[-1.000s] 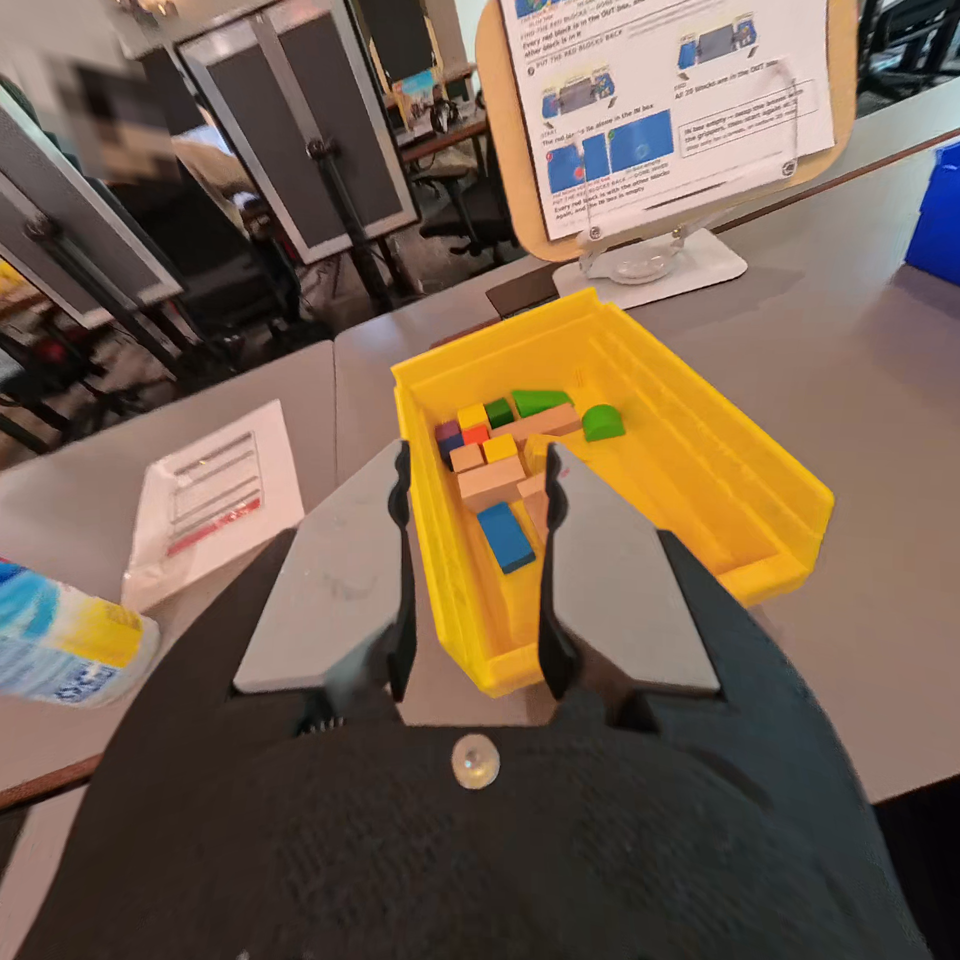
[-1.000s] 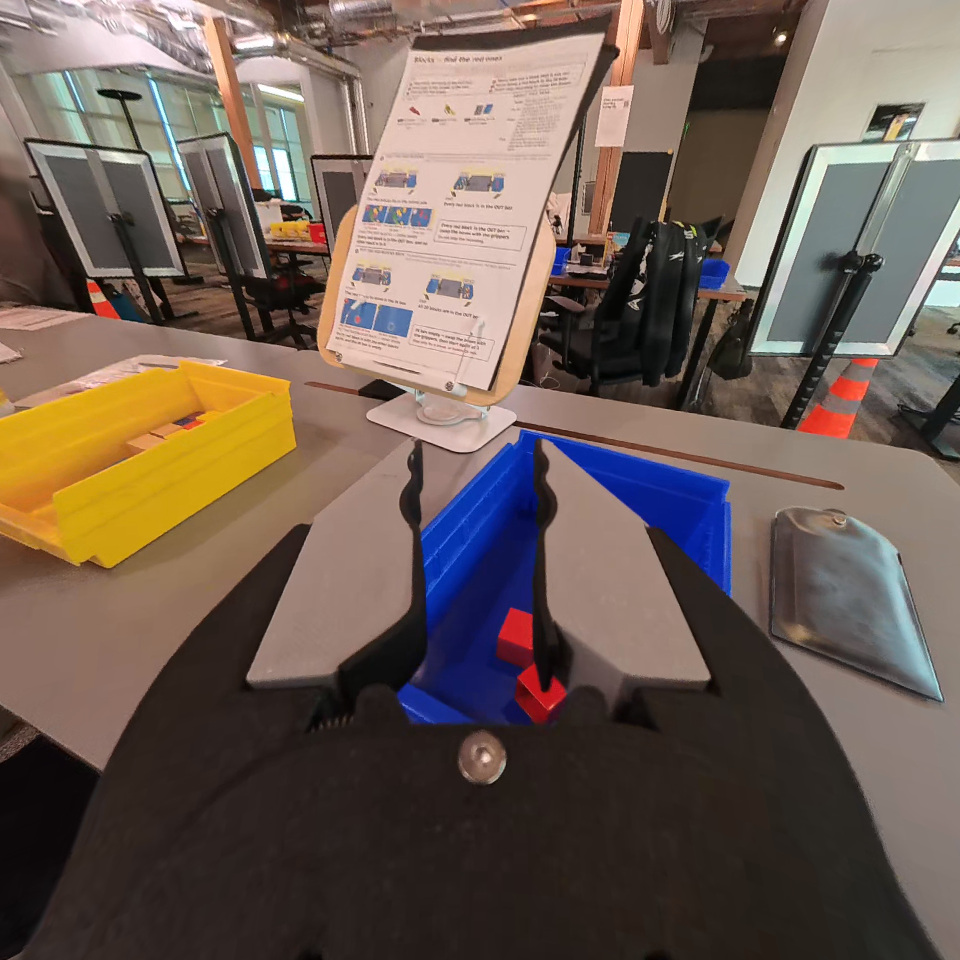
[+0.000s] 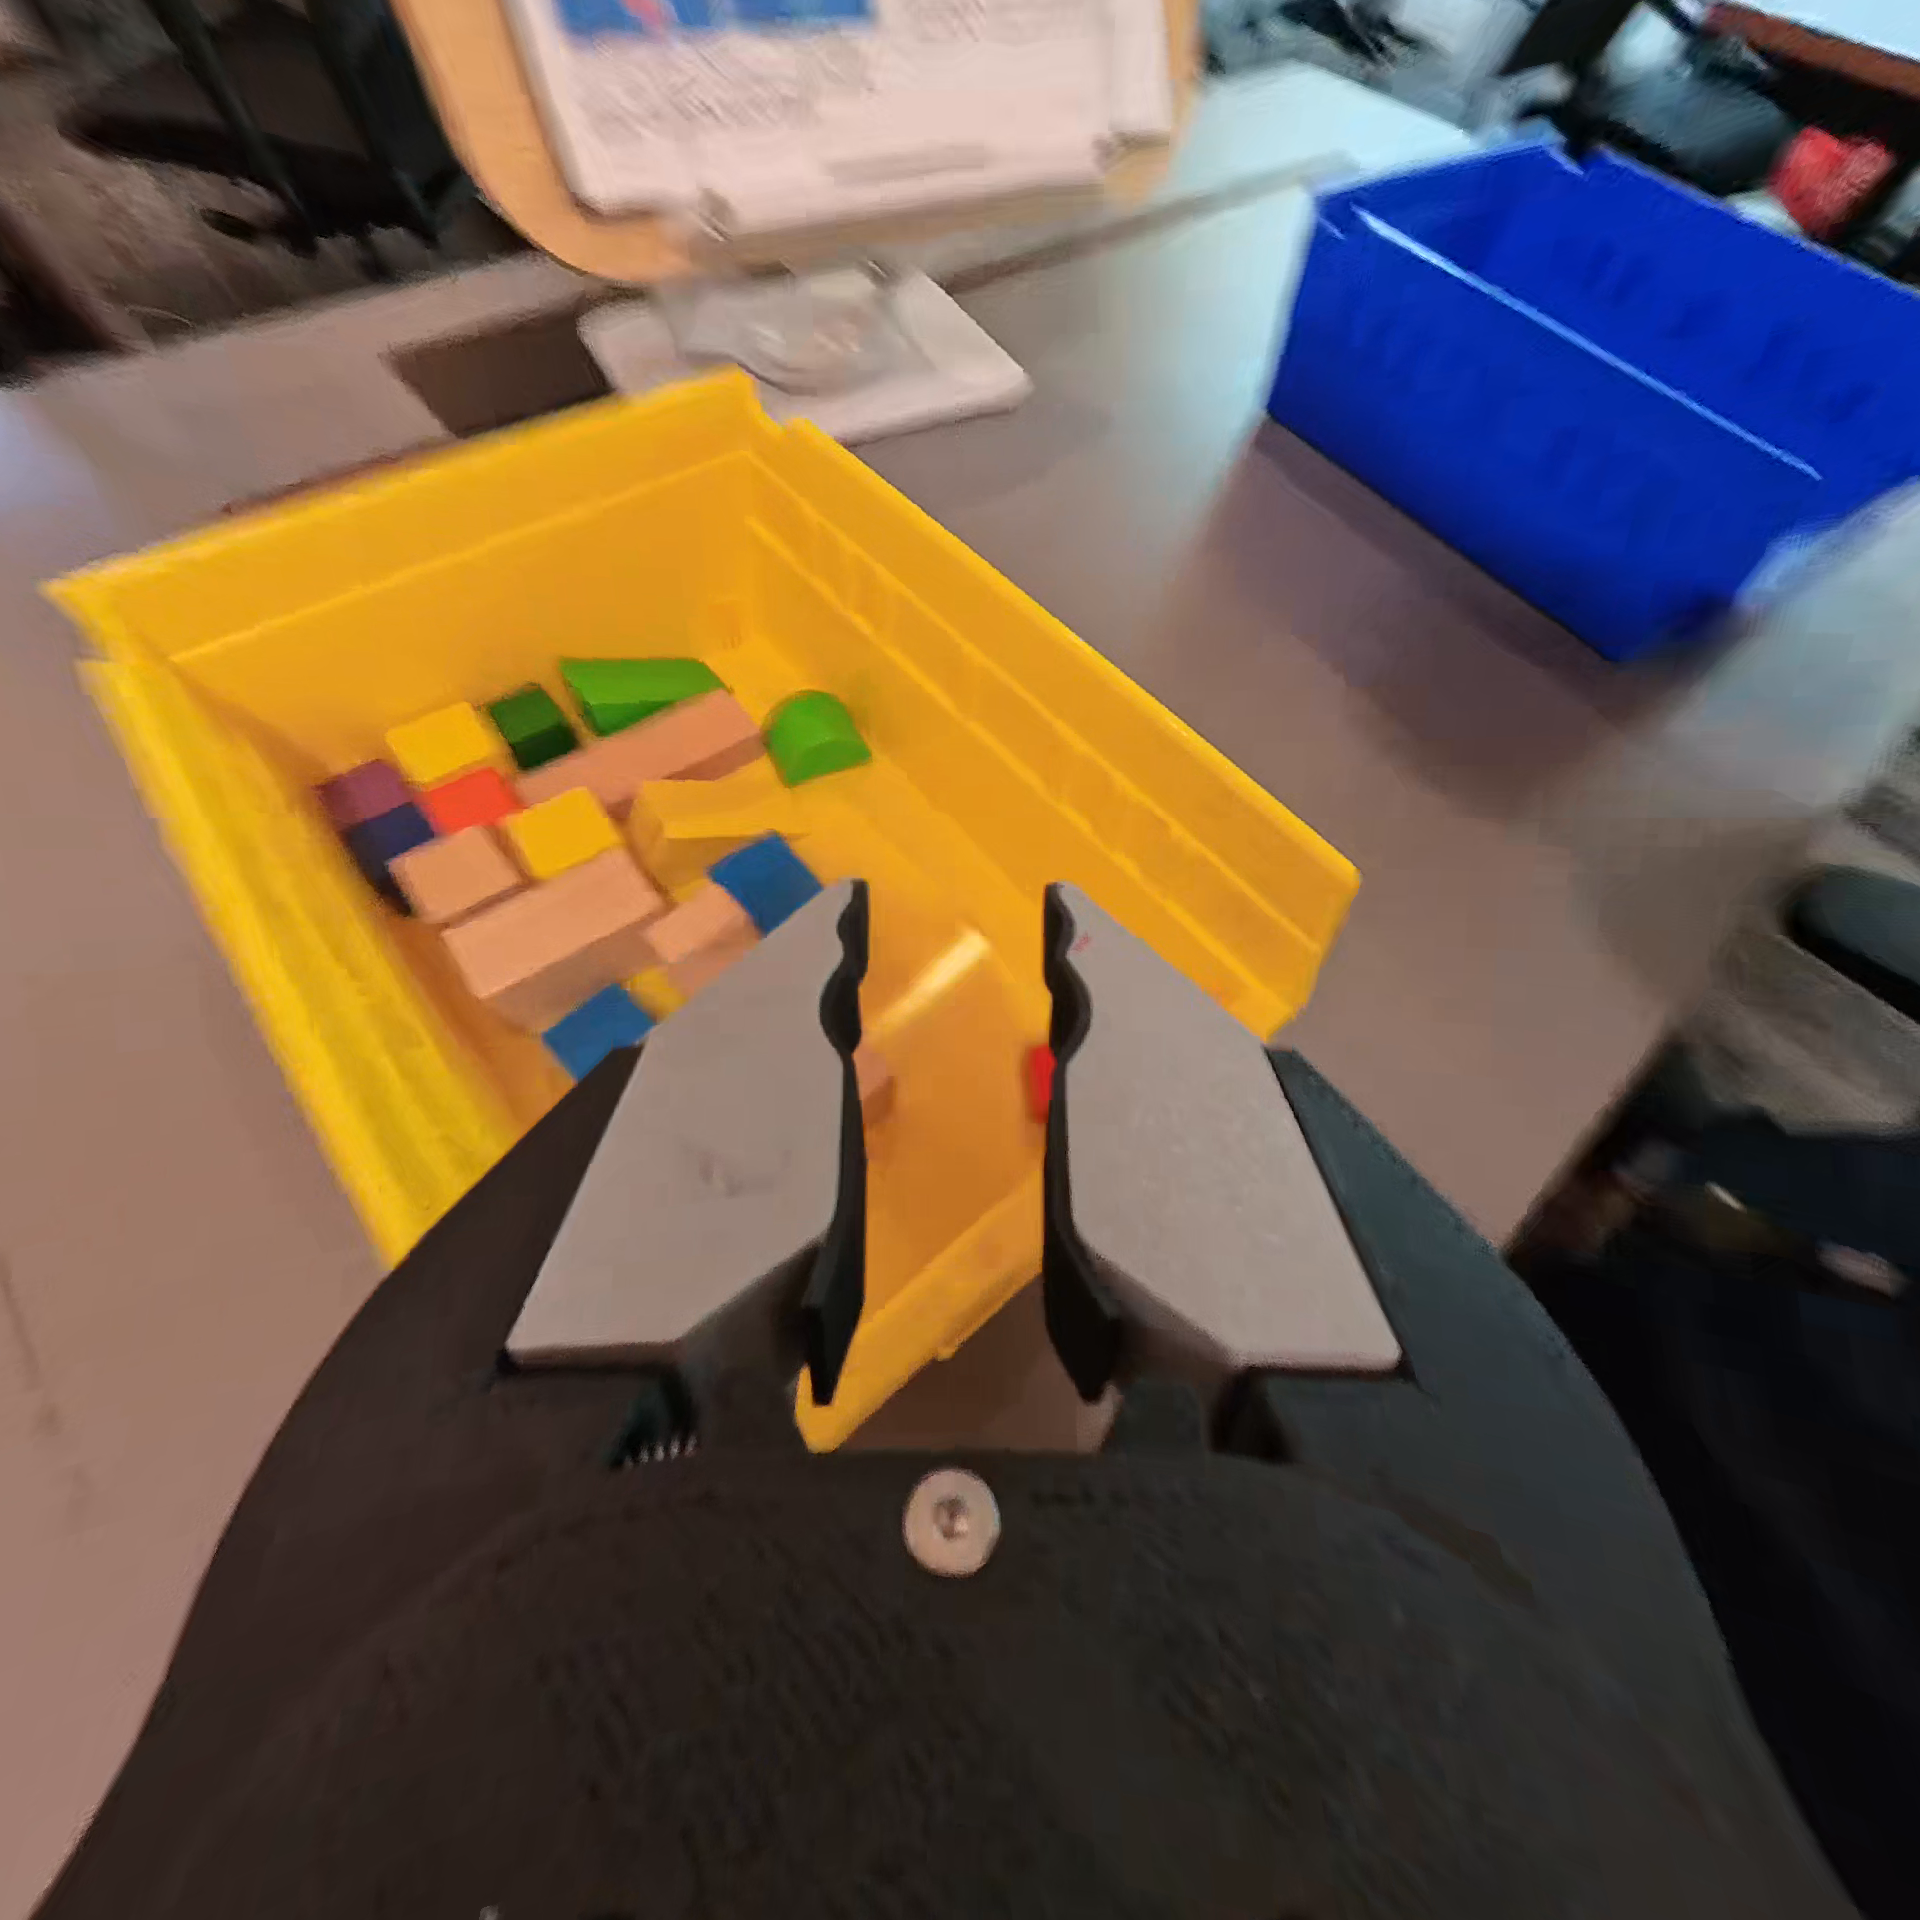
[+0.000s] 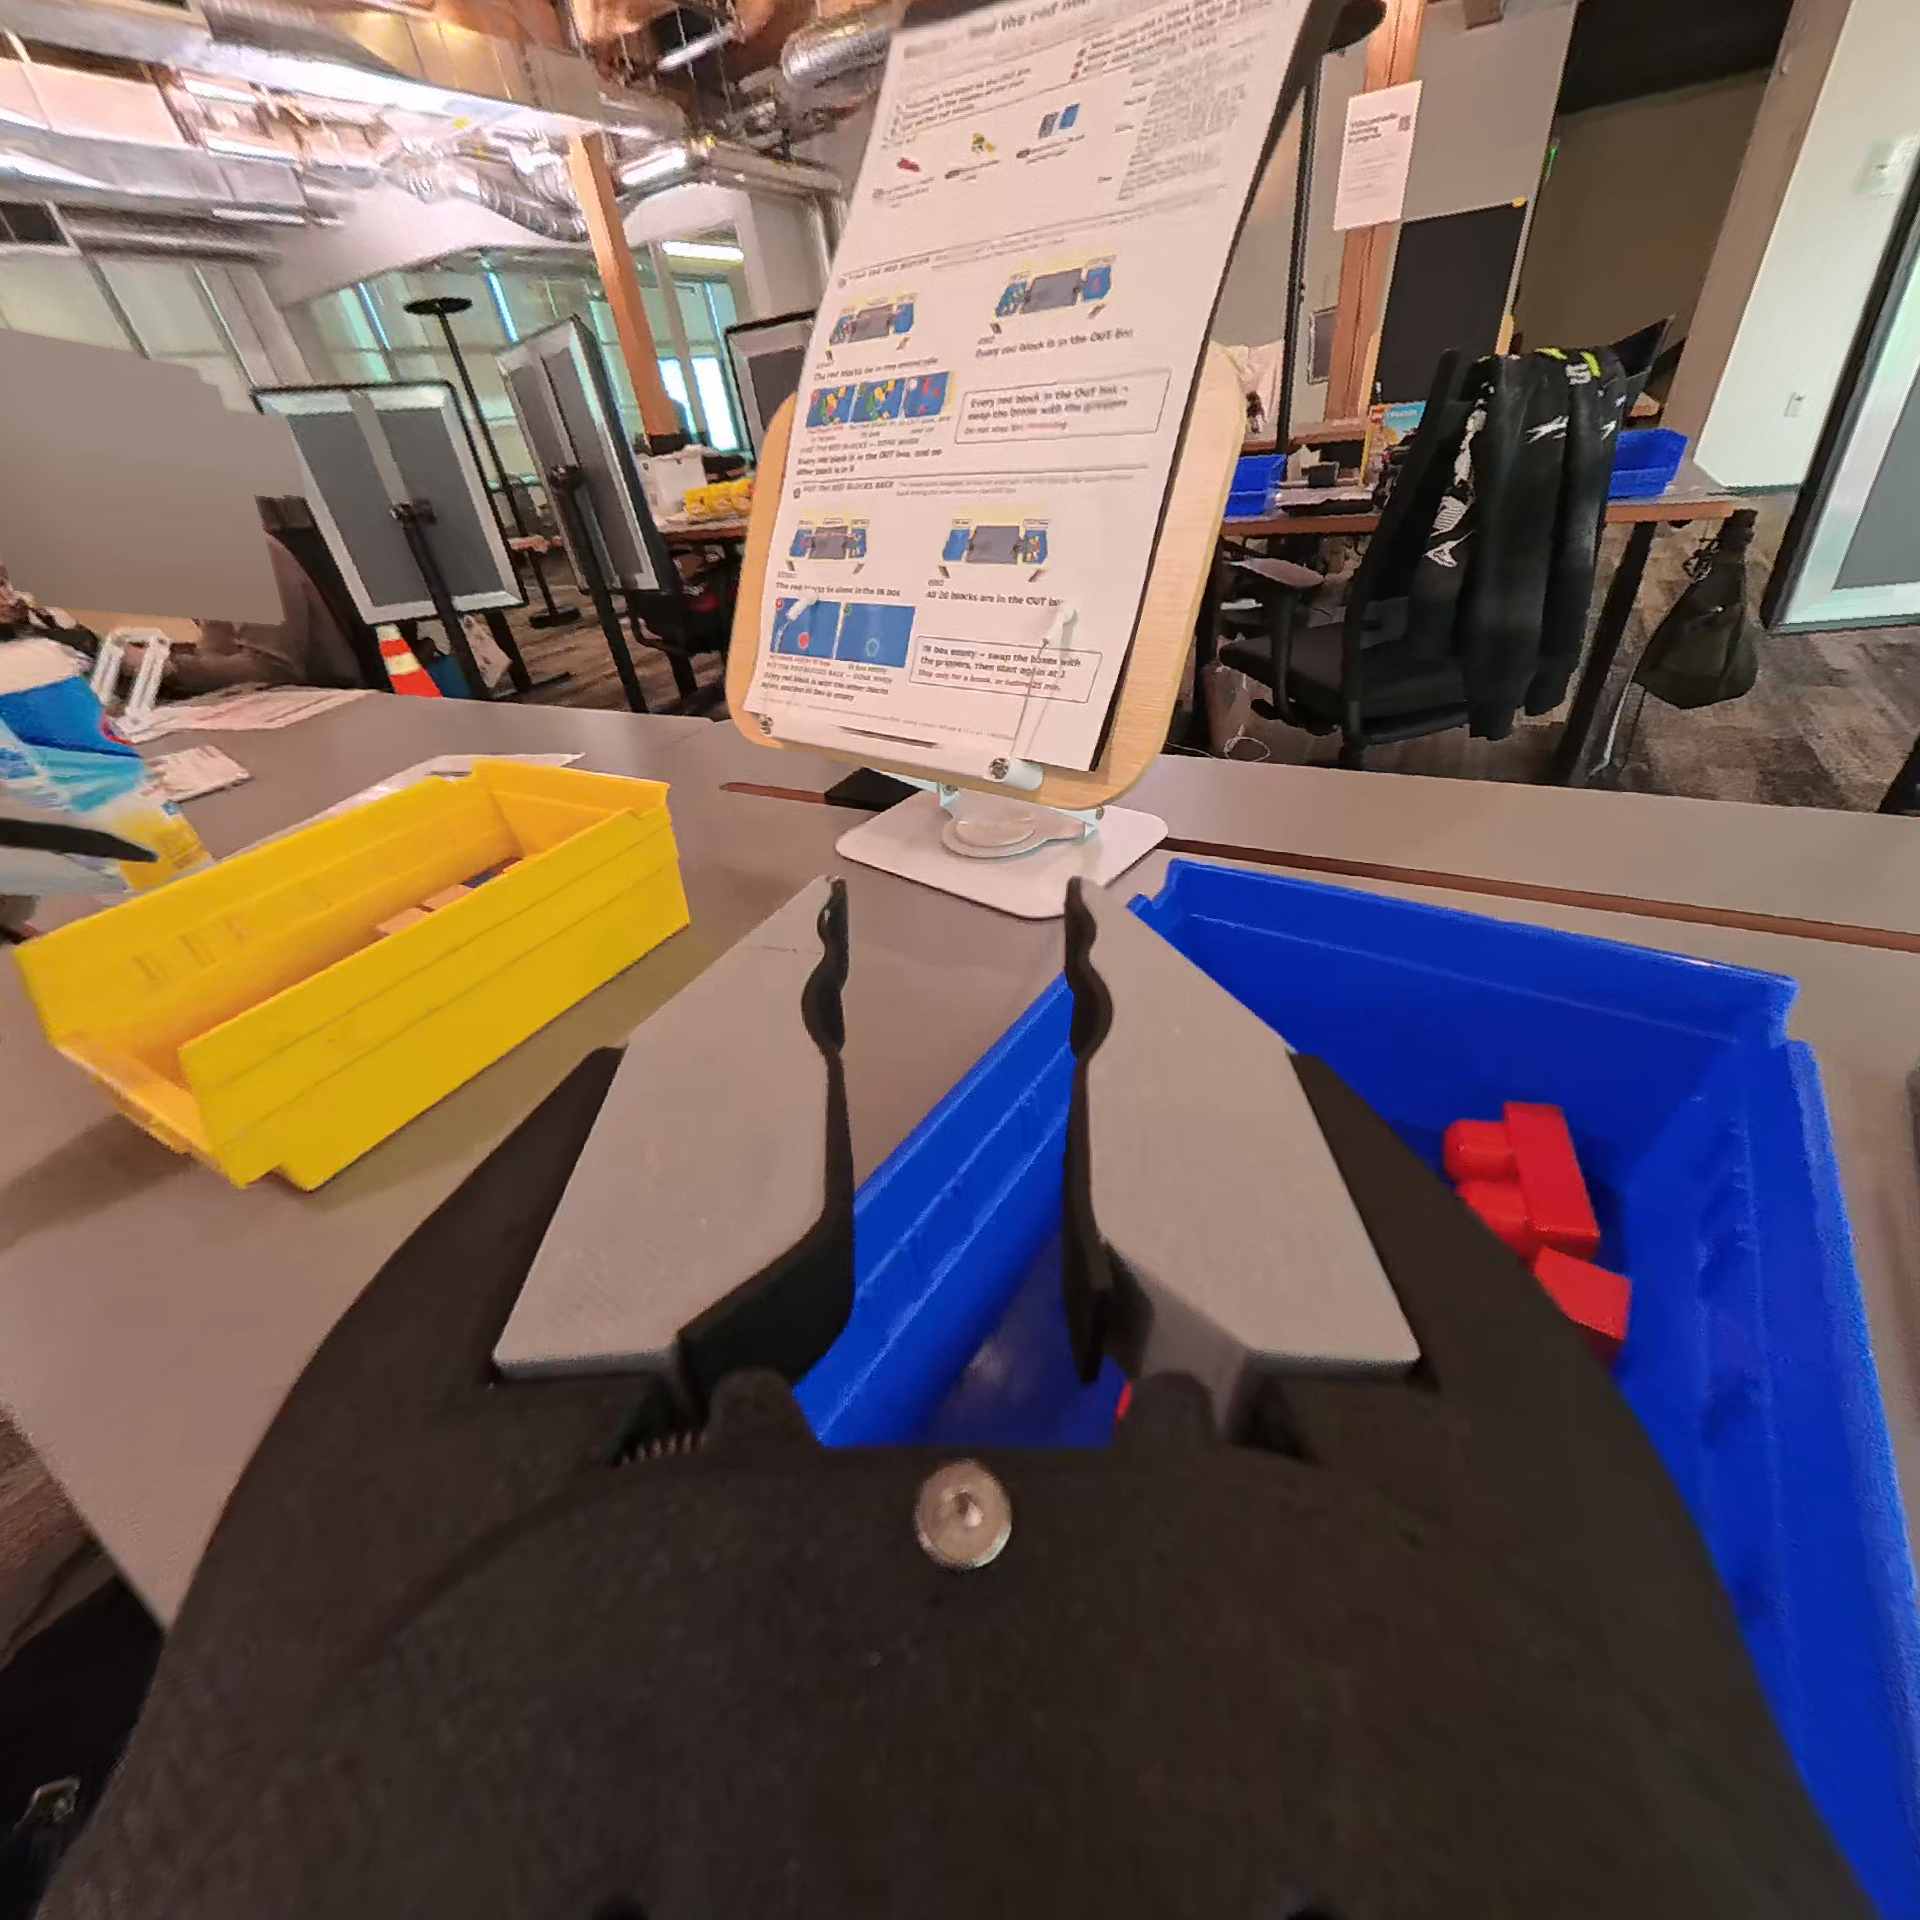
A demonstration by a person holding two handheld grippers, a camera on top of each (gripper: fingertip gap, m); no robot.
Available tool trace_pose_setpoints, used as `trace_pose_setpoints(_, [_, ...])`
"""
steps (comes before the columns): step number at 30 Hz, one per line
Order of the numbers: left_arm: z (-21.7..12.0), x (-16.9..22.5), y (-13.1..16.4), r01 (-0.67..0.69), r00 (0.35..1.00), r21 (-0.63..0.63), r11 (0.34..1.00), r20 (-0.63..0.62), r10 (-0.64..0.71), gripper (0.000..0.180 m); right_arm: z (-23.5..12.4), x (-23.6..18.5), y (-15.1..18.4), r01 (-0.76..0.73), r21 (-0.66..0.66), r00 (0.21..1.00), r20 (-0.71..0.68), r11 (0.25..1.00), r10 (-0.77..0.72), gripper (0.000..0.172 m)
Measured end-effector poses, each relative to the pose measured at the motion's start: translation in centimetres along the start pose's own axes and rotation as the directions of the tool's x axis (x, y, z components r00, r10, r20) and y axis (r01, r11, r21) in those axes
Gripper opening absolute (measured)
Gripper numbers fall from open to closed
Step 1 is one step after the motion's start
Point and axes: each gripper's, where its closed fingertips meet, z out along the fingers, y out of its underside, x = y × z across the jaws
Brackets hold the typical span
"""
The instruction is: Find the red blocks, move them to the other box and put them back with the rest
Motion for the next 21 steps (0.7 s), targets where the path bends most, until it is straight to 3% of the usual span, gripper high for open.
trace_pose_setpoints(2, [1.9, 1.7, 2.3, 0.0, 0.991, -0.128, 0.992, -0.13, -0.016, 0.029, 0.8, 0.7, 0.9, 0.005, -0.035, 1.0, -0.018, 0.999, -0.005, 0.039])
trace_pose_setpoints(5, [4.8, 0.4, 5.7, 0.015, 0.997, -0.316, 0.948, -0.073, -0.04, 0.037, 1.7, 0.8, 1.6, -0.005, -0.063, 1.0, -0.003, 0.998, 0.005, 0.039])
trace_pose_setpoints(7, [5.9, 0.9, 7.2, 0.016, 0.993, -0.407, 0.913, -0.102, -0.063, 0.041, 2.0, 0.5, 1.7, 0.004, -0.084, 1.0, 0.01, 0.996, -0.003, 0.041])
trace_pose_setpoints(10, [6.5, 1.8, 7.4, 0.025, 0.988, -0.453, 0.891, -0.125, -0.091, 0.041, 1.8, -0.4, 1.3, 0.029, -0.1, 0.999, 0.029, 0.995, -0.026, 0.045])
trace_pose_setpoints(14, [6.0, 1.1, 7.2, -0.018, 0.997, -0.584, 0.812, -0.072, -0.029, 0.04, 0.8, -3.0, 0.1, 0.009, -0.071, 0.992, 0.129, 0.997, 0.001, 0.046])
trace_pose_setpoints(17, [5.7, 2.2, 6.6, -0.009, 0.994, -0.691, 0.722, -0.083, -0.067, 0.039, -0.2, -4.3, -0.4, 0.023, -0.06, 0.986, 0.166, 0.998, -0.013, 0.047])
trace_pose_setpoints(20, [5.7, 2.3, 7.7, 0.001, 0.998, -0.785, 0.62, -0.042, -0.055, 0.02, -1.1, -5.2, -1.6, 0.016, -0.026, 0.979, 0.205, 1.0, -0.011, 0.046])
trace_pose_setpoints(21, [5.8, 2.7, 8.3, 0.029, 0.996, -0.807, 0.59, -0.026, -0.085, 0.024, -1.5, -5.6, -2.1, 0.007, -0.008, 0.975, 0.223, 1.0, -0.005, 0.046])
